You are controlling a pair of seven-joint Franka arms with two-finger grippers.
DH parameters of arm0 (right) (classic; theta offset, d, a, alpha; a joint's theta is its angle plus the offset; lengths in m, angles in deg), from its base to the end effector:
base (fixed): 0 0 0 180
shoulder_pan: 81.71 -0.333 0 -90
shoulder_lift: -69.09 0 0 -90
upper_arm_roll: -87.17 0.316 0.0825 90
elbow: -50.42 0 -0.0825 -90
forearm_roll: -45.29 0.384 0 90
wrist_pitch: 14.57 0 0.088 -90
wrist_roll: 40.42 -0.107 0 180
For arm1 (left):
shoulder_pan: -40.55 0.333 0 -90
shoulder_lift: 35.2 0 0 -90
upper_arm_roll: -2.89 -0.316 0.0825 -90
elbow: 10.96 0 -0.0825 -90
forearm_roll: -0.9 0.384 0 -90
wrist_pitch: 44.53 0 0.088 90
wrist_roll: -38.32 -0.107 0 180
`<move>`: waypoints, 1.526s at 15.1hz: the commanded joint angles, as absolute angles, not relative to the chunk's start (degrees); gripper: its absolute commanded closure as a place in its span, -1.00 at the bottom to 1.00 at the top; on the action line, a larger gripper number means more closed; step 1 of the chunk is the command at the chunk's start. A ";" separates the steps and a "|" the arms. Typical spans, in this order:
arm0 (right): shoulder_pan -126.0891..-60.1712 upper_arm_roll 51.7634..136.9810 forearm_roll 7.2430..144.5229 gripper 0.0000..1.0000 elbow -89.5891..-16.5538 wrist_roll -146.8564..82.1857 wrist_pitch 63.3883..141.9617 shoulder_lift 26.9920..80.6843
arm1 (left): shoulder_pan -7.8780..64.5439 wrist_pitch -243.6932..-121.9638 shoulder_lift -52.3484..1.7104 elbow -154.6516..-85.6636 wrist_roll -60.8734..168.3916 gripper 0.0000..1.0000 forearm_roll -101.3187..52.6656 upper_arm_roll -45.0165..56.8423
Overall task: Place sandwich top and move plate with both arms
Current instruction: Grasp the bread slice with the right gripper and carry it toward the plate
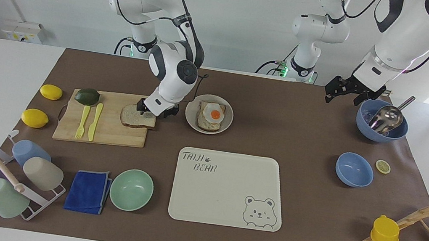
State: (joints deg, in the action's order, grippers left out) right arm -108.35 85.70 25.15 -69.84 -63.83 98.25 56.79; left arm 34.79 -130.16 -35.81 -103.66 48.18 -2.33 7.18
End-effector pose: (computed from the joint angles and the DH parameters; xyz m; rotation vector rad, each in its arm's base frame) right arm 0.4944 0.2080 0.2978 2.6972 0.3041 -0.2573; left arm 0.5318 -0.1010 0.6022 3.1007 -0.0068 -0.1873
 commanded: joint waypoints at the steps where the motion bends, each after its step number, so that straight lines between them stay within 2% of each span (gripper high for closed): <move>1: -108.51 85.50 23.41 -0.89 -71.92 -64.86 100.12 57.49 | 34.84 -129.26 -35.99 -103.33 48.25 -1.00 -2.53 7.10; 3: -108.42 85.50 23.15 -0.84 -72.89 -64.94 100.74 57.58 | 34.84 -129.26 -35.99 -103.33 48.25 -1.00 -2.62 7.10; 5: -108.42 85.50 21.13 -0.63 -73.42 -64.86 101.18 57.58 | 34.92 -129.26 -35.99 -103.33 48.25 -1.00 -2.53 7.10; 8: -108.34 85.50 20.69 -0.60 -73.51 -64.86 101.18 57.67 | 34.84 -129.26 -35.99 -103.33 48.25 -1.00 -2.53 7.10; 11: -108.34 85.59 20.42 -0.48 -74.12 -65.12 101.36 57.75 | 34.92 -129.26 -35.99 -103.33 48.25 -1.00 -2.62 7.10; 12: -108.34 85.59 20.33 -0.25 -74.04 -65.38 101.27 57.75 | 34.84 -129.26 -35.99 -103.33 48.25 -1.00 -2.62 7.10; 13: -108.51 85.59 20.42 0.21 -73.95 -65.47 101.27 57.75 | 34.84 -129.17 -35.99 -103.33 48.25 -1.00 -2.62 7.10; 15: -108.69 85.76 20.42 0.96 -73.60 -65.47 101.36 57.67 | 34.92 -129.00 -35.99 -103.33 48.25 -1.00 -2.62 7.10; 19: -109.91 85.94 21.21 1.00 -69.39 -65.21 97.94 57.14 | 34.92 -129.00 -35.99 -103.33 48.25 -1.00 -2.62 7.10; 23: -116.66 86.99 26.55 1.00 -55.28 -65.47 87.58 55.74 | 34.92 -129.00 -35.99 -103.33 48.25 -1.00 -2.53 7.10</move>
State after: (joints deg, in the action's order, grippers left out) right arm -112.78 86.26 23.26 -64.49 -63.94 93.38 57.79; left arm 34.79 -130.08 -35.81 -103.66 48.18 -2.33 7.18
